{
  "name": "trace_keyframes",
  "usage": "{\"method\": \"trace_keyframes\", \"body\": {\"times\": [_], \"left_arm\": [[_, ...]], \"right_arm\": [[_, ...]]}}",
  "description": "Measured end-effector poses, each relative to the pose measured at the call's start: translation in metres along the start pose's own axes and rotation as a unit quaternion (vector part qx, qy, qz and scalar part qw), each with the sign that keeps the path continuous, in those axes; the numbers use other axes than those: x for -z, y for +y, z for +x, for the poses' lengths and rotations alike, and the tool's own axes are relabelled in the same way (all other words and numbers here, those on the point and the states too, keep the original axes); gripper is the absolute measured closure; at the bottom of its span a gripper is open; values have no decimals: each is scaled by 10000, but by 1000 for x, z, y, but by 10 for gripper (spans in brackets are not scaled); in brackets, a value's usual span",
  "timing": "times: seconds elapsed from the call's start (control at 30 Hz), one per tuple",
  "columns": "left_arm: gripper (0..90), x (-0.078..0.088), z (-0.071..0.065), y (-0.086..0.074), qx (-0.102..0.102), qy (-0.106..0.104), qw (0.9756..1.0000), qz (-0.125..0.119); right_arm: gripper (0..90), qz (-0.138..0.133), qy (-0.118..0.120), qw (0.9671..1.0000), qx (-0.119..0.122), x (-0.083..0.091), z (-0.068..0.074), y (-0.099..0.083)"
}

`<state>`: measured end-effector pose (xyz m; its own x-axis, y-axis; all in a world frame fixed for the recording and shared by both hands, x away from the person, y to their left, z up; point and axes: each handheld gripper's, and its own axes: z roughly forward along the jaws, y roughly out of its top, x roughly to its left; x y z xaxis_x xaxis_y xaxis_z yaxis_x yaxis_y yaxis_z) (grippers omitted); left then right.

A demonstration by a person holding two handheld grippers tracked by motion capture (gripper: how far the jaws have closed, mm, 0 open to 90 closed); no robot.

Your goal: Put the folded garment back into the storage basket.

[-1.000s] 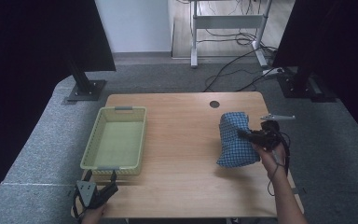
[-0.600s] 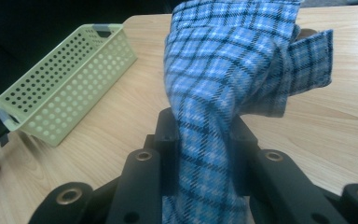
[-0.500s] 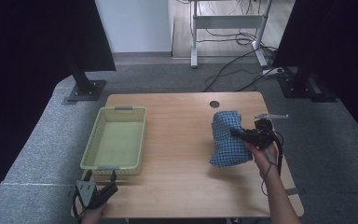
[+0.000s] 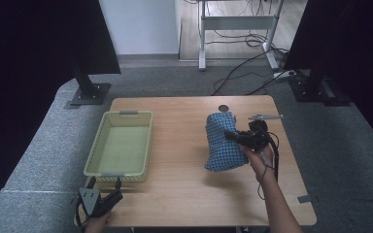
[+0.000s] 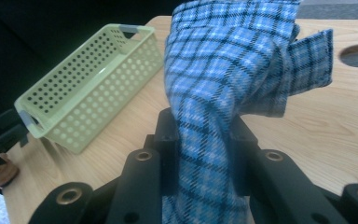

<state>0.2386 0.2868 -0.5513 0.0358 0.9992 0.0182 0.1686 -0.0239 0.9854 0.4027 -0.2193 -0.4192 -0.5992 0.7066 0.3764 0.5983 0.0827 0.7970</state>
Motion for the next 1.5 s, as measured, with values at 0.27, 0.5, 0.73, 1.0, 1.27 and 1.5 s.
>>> {"method": "trace_keyframes", "body": {"times": [0.27, 0.5, 0.73, 1.0, 1.27, 1.5], "left_arm": [[92, 0, 1, 0, 15, -23, 10000, 0], [92, 0, 1, 0, 12, -28, 10000, -18], [92, 0, 1, 0, 30, -37, 10000, -17], [92, 1, 1, 0, 14, -66, 10000, -42], [92, 1, 1, 0, 25, -93, 9999, -50], [92, 1, 1, -1, 38, -131, 9999, -65]], "right_arm": [[717, 1, 278, 9996, 57, -24, 21, 8], [716, 58, 497, 9987, 101, -47, 39, 13], [717, 72, 633, 9979, 146, -64, 56, 19], [717, 72, 796, 9966, 178, -84, 76, 27], [716, 150, 938, 9950, 297, -106, 101, 38], [716, 200, 1063, 9933, 401, -128, 126, 50]]}}
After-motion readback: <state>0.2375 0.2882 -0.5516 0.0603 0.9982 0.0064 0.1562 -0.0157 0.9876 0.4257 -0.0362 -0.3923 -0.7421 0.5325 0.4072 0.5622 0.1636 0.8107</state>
